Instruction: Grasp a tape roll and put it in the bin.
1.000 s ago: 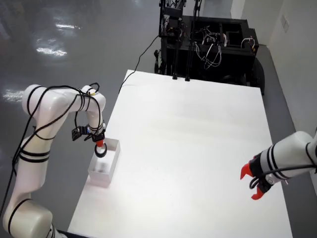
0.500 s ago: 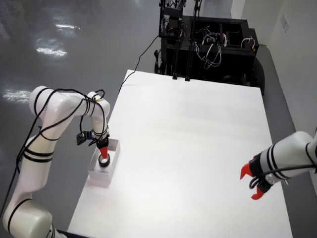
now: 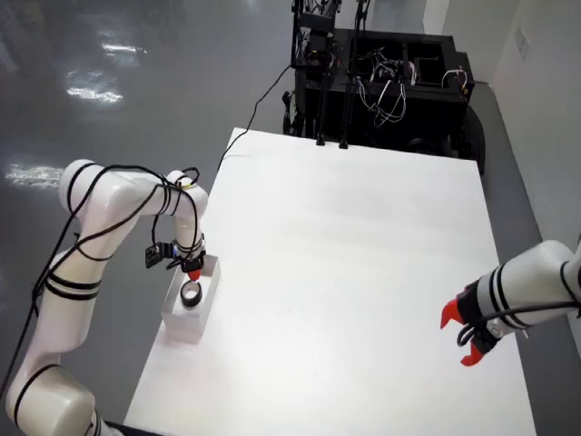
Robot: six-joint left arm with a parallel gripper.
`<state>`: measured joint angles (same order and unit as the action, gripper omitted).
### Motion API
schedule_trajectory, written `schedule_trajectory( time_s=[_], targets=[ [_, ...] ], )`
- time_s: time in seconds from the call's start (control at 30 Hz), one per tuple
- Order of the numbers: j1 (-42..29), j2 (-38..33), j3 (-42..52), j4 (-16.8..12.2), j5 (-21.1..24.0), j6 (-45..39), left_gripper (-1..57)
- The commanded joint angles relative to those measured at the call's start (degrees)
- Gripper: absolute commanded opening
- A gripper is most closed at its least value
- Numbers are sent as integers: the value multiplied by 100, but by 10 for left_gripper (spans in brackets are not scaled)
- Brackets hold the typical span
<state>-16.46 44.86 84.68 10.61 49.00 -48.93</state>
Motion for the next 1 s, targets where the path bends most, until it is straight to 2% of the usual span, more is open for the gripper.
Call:
schedule_trajectory(
  time_s=[0.03,0.27,0.57,0.77,1.0],
  targets=[
    [-1008,-654,-497,274,778,-29,-6],
    [-2107,-750,-716,345,1006,-82,-6],
    [-3460,-487,-901,362,1015,-161,-6],
    [-4119,-452,-1050,494,1015,-161,-6],
    [-4840,-786,-1077,617,988,50,-6]
  ],
)
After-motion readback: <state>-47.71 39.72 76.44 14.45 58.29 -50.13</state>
